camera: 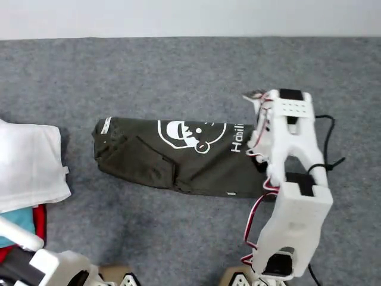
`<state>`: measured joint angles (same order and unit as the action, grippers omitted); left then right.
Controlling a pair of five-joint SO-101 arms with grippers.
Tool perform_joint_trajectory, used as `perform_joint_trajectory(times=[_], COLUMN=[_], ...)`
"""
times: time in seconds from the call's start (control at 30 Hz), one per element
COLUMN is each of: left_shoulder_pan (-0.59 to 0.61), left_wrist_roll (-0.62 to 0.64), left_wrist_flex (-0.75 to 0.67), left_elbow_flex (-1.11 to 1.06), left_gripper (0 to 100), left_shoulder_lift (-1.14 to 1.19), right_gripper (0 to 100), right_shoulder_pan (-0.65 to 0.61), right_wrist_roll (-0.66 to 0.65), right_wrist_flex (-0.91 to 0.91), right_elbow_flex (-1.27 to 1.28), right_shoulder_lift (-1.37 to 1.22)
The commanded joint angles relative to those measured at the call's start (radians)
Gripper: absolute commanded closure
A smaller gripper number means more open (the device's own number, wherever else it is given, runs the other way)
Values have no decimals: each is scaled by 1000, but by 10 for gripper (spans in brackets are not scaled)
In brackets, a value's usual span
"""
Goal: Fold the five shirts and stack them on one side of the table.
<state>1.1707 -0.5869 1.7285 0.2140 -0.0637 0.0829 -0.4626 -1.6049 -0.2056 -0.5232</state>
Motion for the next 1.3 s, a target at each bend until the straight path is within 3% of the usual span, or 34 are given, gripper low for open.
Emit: perform_joint_trajectory(times=[0.0, 0.27, 0.57, 0.8, 0.97, 1.03, 1.27], left_shoulder_pan=[-9, -9, -9, 0, -5, -9, -11], left_wrist_roll=[-3, -3, -3, -8, -8, -8, -8], left_wrist_flex=[26, 26, 26, 26, 26, 26, 26], left_elbow_flex=[33, 31, 31, 31, 31, 31, 31], left_gripper=[992, 992, 992, 992, 992, 992, 992], left_shoulder_lift=[-46, -46, -46, -46, -46, -44, -44], right_gripper=[990, 990, 990, 969, 742, 700, 695], right_shoulder_pan=[58, 91, -48, -102, -133, -134, -125], right_wrist_roll=[-41, -41, -17, 244, 440, 525, 552], right_wrist_flex=[4, -31, -79, -5, -4, 5, 7], right_elbow_flex=[-6, -11, -8, -6, -5, -5, -5], right_shoulder_lift=[-8, 73, 268, 275, 275, 274, 180])
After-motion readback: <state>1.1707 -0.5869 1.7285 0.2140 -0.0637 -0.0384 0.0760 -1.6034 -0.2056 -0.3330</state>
